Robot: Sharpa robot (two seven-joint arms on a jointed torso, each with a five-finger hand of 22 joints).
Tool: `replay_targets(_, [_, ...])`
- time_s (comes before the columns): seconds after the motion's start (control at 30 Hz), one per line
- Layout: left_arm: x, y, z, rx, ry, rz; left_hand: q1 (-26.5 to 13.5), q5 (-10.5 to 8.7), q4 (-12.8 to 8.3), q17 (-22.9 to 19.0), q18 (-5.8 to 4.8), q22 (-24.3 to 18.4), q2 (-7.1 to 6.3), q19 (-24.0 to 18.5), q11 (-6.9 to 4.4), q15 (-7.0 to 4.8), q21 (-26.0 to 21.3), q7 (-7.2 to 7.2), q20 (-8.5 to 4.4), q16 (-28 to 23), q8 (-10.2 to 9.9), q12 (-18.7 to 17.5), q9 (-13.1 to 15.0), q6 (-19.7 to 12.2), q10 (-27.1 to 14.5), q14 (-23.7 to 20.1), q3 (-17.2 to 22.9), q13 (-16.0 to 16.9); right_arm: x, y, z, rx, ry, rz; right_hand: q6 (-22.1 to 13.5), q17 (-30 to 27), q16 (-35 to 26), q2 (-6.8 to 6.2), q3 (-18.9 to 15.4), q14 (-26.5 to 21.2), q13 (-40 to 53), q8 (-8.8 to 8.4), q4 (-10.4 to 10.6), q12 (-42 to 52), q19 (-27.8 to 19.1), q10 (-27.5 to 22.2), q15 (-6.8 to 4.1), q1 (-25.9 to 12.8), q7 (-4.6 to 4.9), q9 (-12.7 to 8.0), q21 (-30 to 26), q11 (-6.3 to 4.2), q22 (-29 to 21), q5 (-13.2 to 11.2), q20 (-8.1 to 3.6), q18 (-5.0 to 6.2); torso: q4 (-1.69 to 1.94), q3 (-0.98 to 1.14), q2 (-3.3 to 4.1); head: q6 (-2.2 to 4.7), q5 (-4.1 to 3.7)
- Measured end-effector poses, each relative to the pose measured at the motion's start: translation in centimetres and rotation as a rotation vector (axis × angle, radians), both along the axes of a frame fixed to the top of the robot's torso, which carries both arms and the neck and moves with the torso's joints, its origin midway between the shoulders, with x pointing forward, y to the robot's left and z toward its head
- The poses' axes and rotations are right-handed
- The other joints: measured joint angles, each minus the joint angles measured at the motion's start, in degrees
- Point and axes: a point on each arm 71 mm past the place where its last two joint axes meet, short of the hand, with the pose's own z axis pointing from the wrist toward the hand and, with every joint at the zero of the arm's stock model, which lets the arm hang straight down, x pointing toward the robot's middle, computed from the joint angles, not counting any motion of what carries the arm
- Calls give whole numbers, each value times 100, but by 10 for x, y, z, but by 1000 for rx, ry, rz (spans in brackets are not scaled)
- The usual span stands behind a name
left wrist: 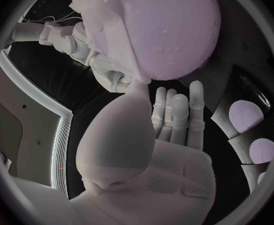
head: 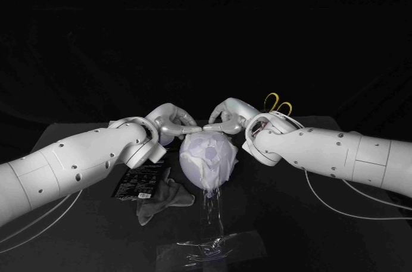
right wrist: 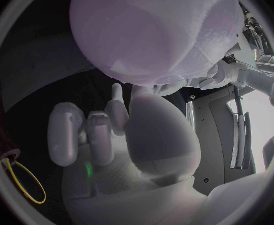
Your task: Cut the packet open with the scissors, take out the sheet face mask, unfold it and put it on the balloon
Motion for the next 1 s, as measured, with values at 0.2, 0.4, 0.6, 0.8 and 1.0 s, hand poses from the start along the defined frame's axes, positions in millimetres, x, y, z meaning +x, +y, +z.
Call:
replay_targets(0.2, [4,0,-1,26,-12,9,282,0,-64,208,-3,8,79,26,-22,-18,26,-6,17,63,23,47,9,6,22,141,72,11,7,1,-3,-38,-8,-20,66,4,0,-69,50,15,1,54,-107,68,0,2,-14,143,-64,18,79,-3,-3,1,0,0,5,1,0,-14,-3])
replay_targets(0.4, [10,4,-3,57,-24,31,506,0,-87,315,-6,34,154,43,-43,-21,64,-40,0,96,44,47,9,41,43,221,168,11,12,0,-3,-71,-28,-37,161,4,-8,-86,96,14,1,119,-190,163,2,-8,-19,311,-158,32,207,-13,-4,2,-3,0,7,-3,-2,-18,-4])
replay_targets(0.6, [15,12,-4,75,-36,64,672,0,-86,360,-8,52,228,64,-63,-52,112,-62,-20,100,43,47,-3,64,63,252,246,2,12,-6,-3,-79,-58,-55,198,4,-6,-85,166,-7,0,138,-194,250,26,-8,-54,311,-194,35,278,-9,-2,2,-45,0,7,-4,-4,1,-2])
replay_targets(0.8, [18,24,-4,69,-47,106,734,0,-21,288,-12,72,290,64,-41,-42,138,-62,-20,101,43,47,-36,64,85,256,343,-27,8,-24,2,-29,-107,-88,0,0,5,-76,257,-6,2,3,-47,125,25,1,-55,344,-86,-48,123,1,0,2,-45,0,4,-6,-8,21,-16])
replay_targets(1.0, [16,40,-2,6,-37,150,517,0,26,-459,-16,16,448,-11,-41,-10,60,-33,-31,-119,-78,-96,-130,-28,83,-267,355,-108,0,-53,13,104,-115,-120,-266,-1,-44,-6,275,35,82,-232,46,-363,7,-65,-11,293,83,-161,-252,23,1,2,-28,0,-12,-7,-25,25,-67])
